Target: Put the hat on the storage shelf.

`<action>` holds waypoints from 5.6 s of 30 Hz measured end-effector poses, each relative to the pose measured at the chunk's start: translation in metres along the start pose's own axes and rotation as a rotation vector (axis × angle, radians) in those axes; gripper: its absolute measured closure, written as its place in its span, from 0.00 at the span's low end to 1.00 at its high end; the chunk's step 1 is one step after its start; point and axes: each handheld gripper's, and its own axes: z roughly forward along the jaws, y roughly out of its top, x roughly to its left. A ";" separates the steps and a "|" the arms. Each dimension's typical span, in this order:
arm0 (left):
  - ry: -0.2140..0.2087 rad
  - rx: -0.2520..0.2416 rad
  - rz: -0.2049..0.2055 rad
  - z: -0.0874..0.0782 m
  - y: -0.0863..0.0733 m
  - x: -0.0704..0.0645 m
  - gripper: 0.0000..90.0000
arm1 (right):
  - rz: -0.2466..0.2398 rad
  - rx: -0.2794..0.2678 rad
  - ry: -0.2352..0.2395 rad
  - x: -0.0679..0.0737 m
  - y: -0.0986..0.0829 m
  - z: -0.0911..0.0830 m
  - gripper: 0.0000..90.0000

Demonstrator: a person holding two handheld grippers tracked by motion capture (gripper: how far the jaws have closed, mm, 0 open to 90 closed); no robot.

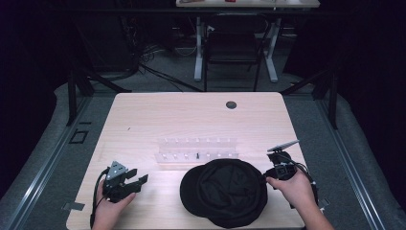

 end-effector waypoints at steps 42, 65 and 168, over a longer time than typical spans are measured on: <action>0.001 0.006 -0.003 0.001 0.000 0.000 0.52 | -0.017 0.231 0.067 0.000 0.024 0.007 0.97; 0.000 0.003 -0.007 0.001 0.000 0.001 0.52 | 0.039 0.267 0.173 0.026 0.037 -0.034 0.98; -0.003 0.016 -0.007 0.001 0.000 0.002 0.50 | 0.080 -0.131 0.578 0.083 0.118 -0.169 0.98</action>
